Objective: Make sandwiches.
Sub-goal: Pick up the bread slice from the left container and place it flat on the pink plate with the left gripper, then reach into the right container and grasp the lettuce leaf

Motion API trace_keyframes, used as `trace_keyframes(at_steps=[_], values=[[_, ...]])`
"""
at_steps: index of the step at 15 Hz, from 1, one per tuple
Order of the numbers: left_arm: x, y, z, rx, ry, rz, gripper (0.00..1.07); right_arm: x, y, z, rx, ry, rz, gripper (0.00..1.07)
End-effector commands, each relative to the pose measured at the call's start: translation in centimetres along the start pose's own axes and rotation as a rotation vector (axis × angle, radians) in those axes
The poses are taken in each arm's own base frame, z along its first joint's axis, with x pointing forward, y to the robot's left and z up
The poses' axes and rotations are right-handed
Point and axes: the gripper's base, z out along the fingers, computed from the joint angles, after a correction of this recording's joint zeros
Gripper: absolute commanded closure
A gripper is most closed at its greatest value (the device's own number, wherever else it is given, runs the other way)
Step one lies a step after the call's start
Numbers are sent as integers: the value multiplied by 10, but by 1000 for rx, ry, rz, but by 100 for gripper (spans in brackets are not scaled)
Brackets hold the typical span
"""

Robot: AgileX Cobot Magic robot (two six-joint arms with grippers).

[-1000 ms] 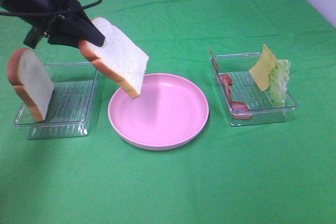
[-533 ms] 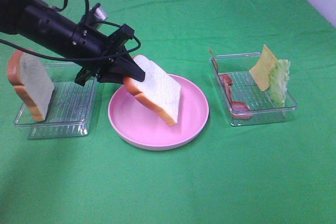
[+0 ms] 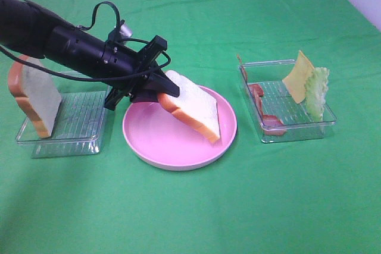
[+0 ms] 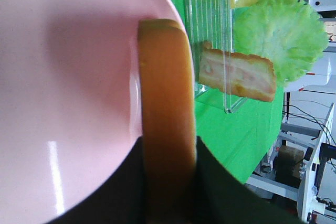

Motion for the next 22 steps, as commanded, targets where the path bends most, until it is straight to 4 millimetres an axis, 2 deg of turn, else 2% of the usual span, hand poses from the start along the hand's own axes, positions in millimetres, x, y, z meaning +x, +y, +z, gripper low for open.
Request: trace_keyframes(at_steps=[1, 3, 5, 7, 8, 9, 12, 15, 18, 19, 22], values=[[5, -3, 8, 11, 22, 5, 100, 0, 0, 0, 6, -14, -7, 29], [6, 0, 11, -13, 19, 20, 89, 0, 0, 0, 6, -14, -7, 29], [6, 1, 11, -20, 27, 30, 72, 0, 0, 0, 6, -14, -7, 29], [8, -1, 10, -5, 48, 31, 39, 0, 0, 0, 6, -14, -7, 29], [10, -2, 10, 2, 60, 34, 29, 0, 0, 0, 6, -14, -7, 29], [10, -5, 7, -7, 63, 61, 25, 0, 0, 0, 6, -14, -7, 29], [5, -18, -17, -138, -14, 257, 26, 0, 0, 0, 6, -14, -7, 29], [3, -32, -37, -204, -73, 346, 26, 0, 0, 0, 6, -14, -7, 29], [8, -62, -81, -307, -156, 456, 26, 0, 0, 0, 6, -14, -7, 29], [9, -66, -87, -321, -170, 459, 26, 0, 0, 0, 6, -14, -7, 29], [25, -88, -133, -440, -220, 430, 26, 0, 0, 0, 6, -14, -7, 29]])
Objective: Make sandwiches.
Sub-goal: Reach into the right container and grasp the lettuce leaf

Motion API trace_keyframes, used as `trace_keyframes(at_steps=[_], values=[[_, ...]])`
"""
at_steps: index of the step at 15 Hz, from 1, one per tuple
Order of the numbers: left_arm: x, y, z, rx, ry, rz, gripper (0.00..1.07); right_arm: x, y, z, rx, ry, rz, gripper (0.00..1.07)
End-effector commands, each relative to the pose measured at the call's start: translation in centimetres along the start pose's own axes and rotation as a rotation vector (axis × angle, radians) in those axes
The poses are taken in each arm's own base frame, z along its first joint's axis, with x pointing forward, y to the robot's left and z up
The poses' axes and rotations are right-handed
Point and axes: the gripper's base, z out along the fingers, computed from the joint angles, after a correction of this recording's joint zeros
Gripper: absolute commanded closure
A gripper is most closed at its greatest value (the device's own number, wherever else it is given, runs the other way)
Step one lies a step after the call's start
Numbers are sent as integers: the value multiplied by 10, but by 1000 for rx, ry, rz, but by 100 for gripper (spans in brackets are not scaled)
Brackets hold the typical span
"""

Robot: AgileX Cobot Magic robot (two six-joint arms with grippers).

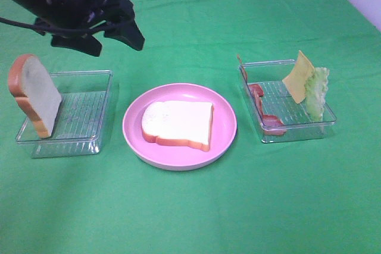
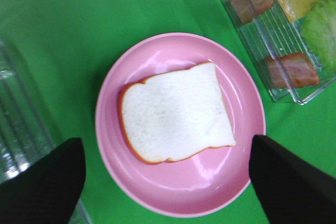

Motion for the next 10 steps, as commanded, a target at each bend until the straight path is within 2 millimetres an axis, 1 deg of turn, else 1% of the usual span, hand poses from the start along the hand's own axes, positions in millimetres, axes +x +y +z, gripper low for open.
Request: trace_keyframes(at_steps=[1, 2, 3, 5, 6, 7, 8, 9, 10], values=[[5, -3, -42, -126, 20, -8, 26, 0, 0, 0, 6, -14, -7, 29], [11, -5, -62, -175, 45, -12, 26, 0, 0, 0, 6, -14, -7, 29], [15, -6, -75, -200, 58, -21, 26, 0, 0, 0, 6, -14, -7, 29], [31, -14, -118, -253, 110, -8, 26, 0, 0, 0, 6, -14, -7, 29], [41, -19, -143, -262, 108, 5, 26, 0, 0, 0, 6, -14, -7, 29], [62, -33, -192, -240, 61, 20, 26, 0, 0, 0, 6, -14, -7, 29], [74, -40, -215, -218, 17, 28, 26, 0, 0, 0, 6, -14, -7, 29], [79, -42, -224, -206, -12, 34, 26, 0, 0, 0, 6, -14, -7, 29], [95, -47, -246, -191, -78, 50, 26, 0, 0, 0, 6, -14, -7, 29]])
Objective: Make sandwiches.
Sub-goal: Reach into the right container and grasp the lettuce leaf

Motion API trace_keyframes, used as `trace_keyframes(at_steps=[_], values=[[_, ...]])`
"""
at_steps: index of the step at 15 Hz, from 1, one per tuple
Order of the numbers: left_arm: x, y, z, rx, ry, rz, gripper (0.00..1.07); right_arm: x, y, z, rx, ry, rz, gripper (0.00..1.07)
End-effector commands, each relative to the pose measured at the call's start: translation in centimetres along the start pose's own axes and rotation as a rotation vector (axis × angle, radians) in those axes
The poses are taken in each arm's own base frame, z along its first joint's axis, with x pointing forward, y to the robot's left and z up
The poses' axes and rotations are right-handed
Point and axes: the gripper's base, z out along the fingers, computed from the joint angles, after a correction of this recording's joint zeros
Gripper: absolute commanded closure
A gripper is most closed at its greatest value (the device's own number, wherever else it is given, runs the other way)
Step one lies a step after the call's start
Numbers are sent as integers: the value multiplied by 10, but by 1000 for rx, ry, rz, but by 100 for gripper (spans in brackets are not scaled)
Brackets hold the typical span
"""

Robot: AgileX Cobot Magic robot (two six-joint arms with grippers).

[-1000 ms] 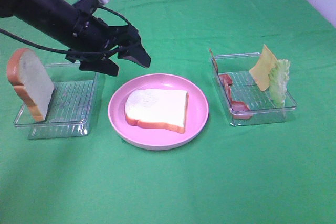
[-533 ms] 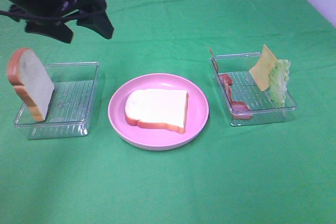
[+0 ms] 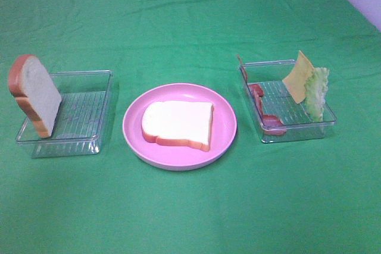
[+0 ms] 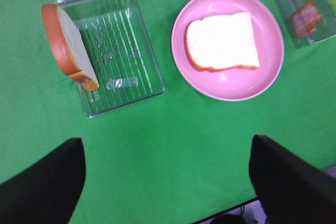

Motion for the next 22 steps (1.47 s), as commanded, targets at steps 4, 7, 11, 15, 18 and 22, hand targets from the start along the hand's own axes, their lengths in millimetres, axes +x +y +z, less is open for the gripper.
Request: trace_keyframes(at_steps=[4, 7, 11, 15, 18, 22], values=[[97, 9, -62, 20, -112, 26, 26, 0, 0, 0, 6, -14, -7, 29], [165, 28, -48, -45, -124, 53, 26, 0, 0, 0, 6, -14, -7, 29], [215, 41, -23, -73, -150, 135, 26, 0, 0, 0, 6, -14, -7, 29], [235, 45, -18, -61, -282, 166, 26, 0, 0, 0, 6, -14, -7, 29], [236, 45, -18, -67, -369, 243, 26, 0, 0, 0, 6, -14, -7, 29], [242, 46, -21, -69, -463, 259, 26, 0, 0, 0, 6, -14, -7, 29]])
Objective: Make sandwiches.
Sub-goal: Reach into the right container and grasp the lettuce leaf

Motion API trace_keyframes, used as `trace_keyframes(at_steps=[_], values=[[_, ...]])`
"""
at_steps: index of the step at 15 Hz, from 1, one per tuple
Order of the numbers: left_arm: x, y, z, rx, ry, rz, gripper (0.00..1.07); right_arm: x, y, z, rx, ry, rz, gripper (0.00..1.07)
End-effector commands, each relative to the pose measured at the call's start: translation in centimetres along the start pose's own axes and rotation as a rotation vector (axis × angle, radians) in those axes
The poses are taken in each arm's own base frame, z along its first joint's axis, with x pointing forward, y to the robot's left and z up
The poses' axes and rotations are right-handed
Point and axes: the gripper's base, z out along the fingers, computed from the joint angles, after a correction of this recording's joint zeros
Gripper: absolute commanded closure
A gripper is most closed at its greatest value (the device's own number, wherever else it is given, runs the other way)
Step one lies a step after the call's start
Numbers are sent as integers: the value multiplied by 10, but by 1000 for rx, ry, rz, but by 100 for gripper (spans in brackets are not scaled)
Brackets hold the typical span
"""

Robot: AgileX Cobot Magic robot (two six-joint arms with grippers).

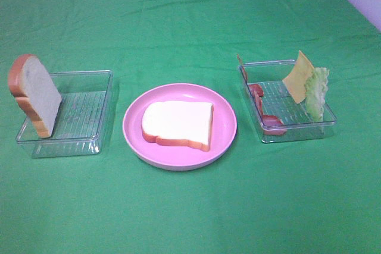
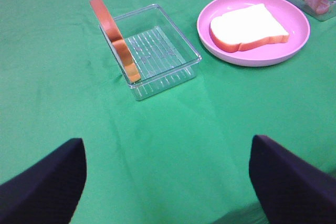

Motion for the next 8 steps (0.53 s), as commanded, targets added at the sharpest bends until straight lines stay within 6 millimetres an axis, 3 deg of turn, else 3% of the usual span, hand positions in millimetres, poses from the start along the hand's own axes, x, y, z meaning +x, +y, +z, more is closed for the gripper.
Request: trace_keyframes(at_steps=[1, 4, 8], values=[[1, 0, -3, -4, -44, 8, 26, 0, 0, 0, 8, -14, -8, 29], [2, 0, 0, -4, -54, 3, 26, -4, -1, 4, 8, 17, -6, 30], [2, 1, 1, -6, -53, -14, 26, -31, -5, 24, 1, 83, 27, 34]])
